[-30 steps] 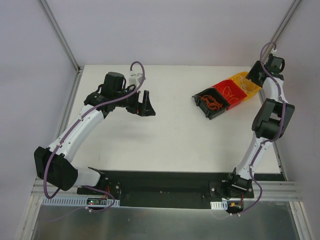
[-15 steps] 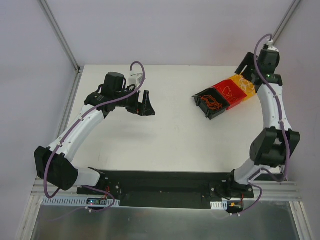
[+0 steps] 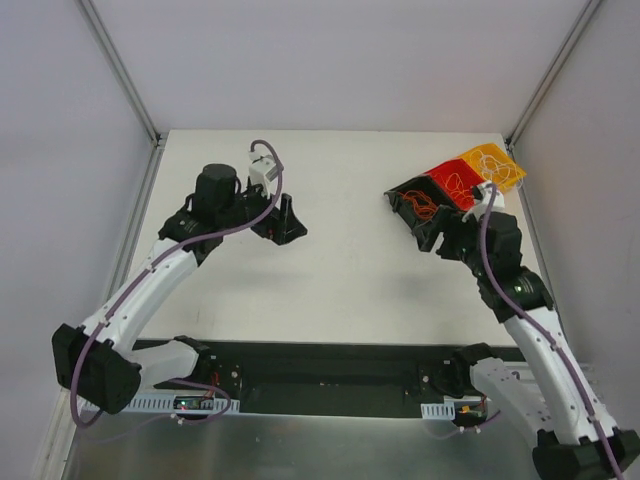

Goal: Untangle the cables

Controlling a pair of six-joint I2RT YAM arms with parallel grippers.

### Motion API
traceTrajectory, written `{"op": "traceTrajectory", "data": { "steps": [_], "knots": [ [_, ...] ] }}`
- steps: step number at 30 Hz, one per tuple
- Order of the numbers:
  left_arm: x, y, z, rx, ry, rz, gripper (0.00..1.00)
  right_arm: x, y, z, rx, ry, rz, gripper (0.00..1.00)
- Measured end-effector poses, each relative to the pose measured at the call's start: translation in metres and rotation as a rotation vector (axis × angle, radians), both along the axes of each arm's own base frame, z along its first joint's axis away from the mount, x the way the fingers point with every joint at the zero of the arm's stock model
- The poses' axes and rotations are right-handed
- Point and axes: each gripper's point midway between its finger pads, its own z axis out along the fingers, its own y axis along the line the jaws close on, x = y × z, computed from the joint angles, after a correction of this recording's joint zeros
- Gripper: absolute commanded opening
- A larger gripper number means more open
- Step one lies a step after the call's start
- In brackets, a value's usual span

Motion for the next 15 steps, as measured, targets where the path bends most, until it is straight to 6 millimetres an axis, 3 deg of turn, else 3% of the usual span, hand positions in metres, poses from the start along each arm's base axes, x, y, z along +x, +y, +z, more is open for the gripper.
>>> {"op": "traceTrajectory", "data": {
  "steps": [7,15],
  "knots": [
    [-0.018,0.001,0.05,-0.081,-0.227,-0.029,0.84,-0.044,-0.031,0.039,-0.014,-0.154,-0.07,0.88],
    [-0.049,0.01,0.086,-0.165,-0.341,-0.049,0.86,-0.057,-0.05,0.045,-0.077,-0.162,-0.122,0.88]
  ]
}}
